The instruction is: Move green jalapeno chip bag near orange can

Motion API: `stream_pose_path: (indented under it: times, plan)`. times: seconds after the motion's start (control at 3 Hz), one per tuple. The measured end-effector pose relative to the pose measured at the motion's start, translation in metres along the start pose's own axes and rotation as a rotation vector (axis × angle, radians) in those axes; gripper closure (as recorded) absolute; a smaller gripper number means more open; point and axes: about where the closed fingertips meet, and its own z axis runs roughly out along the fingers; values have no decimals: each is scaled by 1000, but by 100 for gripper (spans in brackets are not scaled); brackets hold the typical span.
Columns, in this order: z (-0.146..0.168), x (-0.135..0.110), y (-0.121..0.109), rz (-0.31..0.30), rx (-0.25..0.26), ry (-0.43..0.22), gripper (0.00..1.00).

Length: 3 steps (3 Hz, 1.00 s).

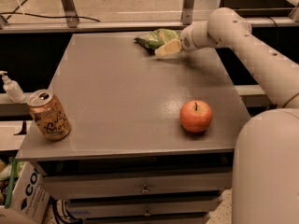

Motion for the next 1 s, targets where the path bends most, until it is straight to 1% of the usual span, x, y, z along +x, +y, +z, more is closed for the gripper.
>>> stream_pose_path:
  times: [0.33, 0.67, 1.0]
  plan:
    - [10, -2, -12, 14, 14, -25, 18]
    - [4, -2, -22, 23, 23, -49, 42]
    - [-14, -5, -20, 38, 7, -72, 65]
